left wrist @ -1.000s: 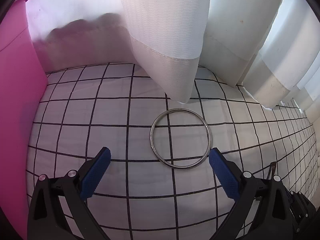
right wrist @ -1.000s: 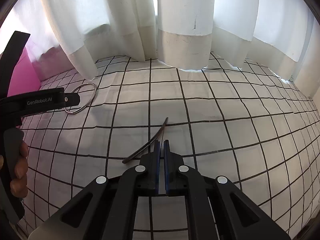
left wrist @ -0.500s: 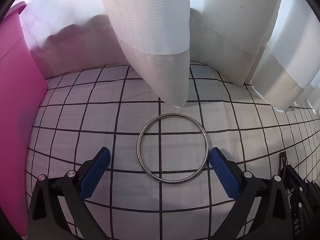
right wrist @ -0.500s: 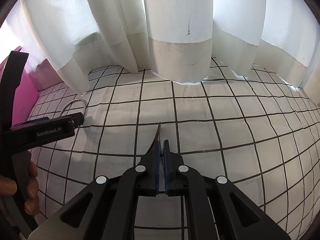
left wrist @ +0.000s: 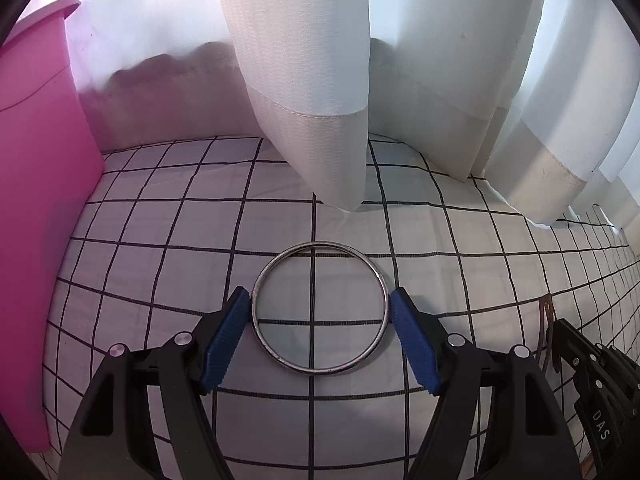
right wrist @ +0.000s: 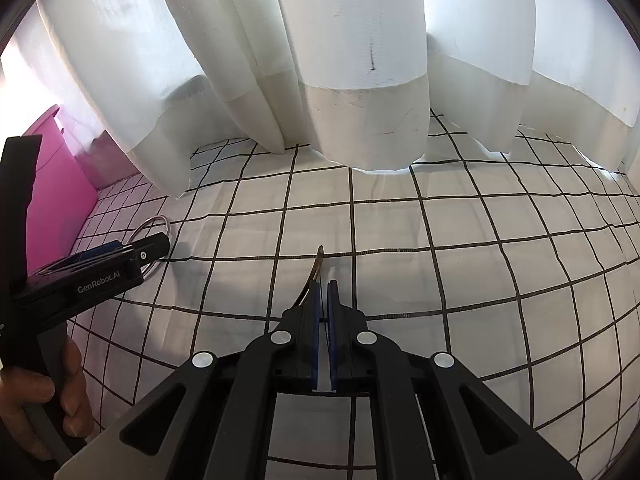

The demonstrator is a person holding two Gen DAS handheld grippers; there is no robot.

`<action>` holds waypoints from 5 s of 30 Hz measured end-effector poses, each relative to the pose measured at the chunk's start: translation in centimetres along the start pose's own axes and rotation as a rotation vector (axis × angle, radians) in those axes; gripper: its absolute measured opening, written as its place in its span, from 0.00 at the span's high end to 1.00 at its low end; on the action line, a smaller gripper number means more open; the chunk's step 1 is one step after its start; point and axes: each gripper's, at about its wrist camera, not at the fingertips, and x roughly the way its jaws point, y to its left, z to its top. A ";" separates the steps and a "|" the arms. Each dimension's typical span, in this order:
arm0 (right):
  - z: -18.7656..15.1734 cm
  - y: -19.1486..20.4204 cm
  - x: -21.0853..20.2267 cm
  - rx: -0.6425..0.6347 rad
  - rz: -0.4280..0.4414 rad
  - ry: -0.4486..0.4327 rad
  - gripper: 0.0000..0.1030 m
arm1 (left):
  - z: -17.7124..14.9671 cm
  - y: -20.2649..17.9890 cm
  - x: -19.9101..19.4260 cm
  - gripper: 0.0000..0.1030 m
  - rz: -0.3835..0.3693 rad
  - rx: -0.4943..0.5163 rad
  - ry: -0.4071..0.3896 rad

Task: Organize jewelry

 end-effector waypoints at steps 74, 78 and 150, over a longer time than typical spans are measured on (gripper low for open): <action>-1.3 2.7 0.5 -0.159 -0.080 0.028 0.18 | -0.8 3.9 -7.7 0.32 -0.046 -0.059 -0.061; -1.2 3.2 1.0 -0.196 -0.088 0.053 0.08 | -0.6 4.0 -7.6 0.32 -0.047 -0.059 -0.060; 9.8 16.2 -15.1 -0.470 0.236 -0.264 0.89 | 2.5 12.3 -26.8 0.32 0.082 -0.226 -0.394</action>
